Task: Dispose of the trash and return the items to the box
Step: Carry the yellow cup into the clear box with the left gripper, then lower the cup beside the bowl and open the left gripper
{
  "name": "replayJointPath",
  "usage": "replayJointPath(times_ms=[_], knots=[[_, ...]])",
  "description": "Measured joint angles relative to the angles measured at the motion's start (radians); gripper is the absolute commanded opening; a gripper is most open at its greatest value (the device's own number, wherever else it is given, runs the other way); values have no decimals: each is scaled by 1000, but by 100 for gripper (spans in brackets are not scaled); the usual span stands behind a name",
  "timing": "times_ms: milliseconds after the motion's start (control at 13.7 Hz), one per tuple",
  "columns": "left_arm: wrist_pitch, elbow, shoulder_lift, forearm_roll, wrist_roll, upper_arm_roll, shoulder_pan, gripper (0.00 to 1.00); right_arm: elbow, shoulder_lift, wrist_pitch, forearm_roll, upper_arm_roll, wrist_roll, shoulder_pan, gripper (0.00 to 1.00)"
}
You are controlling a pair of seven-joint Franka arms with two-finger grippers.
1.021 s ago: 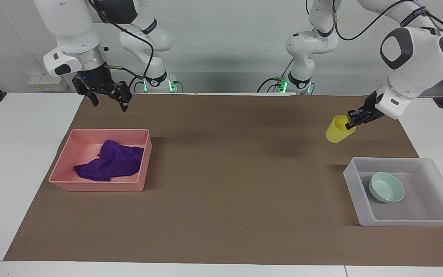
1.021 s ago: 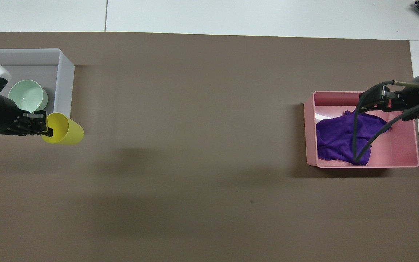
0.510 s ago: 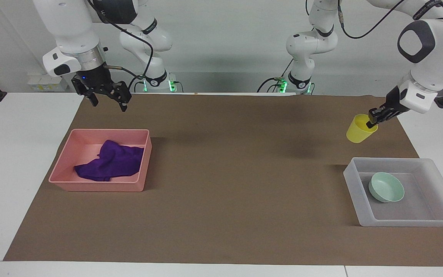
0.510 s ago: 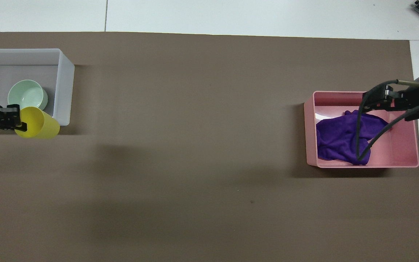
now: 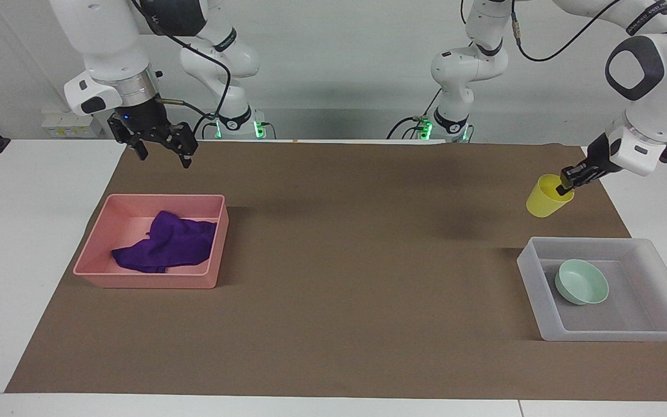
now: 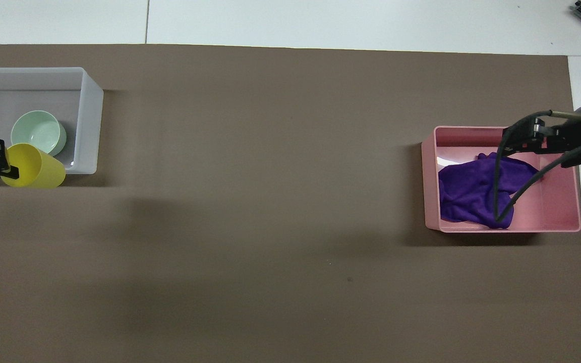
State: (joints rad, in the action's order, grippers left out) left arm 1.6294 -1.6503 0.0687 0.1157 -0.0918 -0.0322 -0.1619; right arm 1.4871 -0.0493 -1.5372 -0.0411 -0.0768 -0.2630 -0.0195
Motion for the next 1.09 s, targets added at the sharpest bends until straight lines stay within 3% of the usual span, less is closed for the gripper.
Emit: replayJointPath(times_ms=[292, 510, 802, 1094], knots=[[-13, 90, 23, -41, 36, 21, -63, 0, 0, 0, 0, 0, 0, 0, 0, 100], [108, 143, 160, -61, 97, 28, -133, 0, 0, 0, 0, 0, 0, 0, 0, 100], [265, 167, 343, -61, 103, 19, -140, 0, 0, 0, 0, 0, 0, 0, 0, 100], [292, 179, 386, -61, 103, 14, -132, 0, 0, 0, 0, 0, 0, 0, 0, 100]])
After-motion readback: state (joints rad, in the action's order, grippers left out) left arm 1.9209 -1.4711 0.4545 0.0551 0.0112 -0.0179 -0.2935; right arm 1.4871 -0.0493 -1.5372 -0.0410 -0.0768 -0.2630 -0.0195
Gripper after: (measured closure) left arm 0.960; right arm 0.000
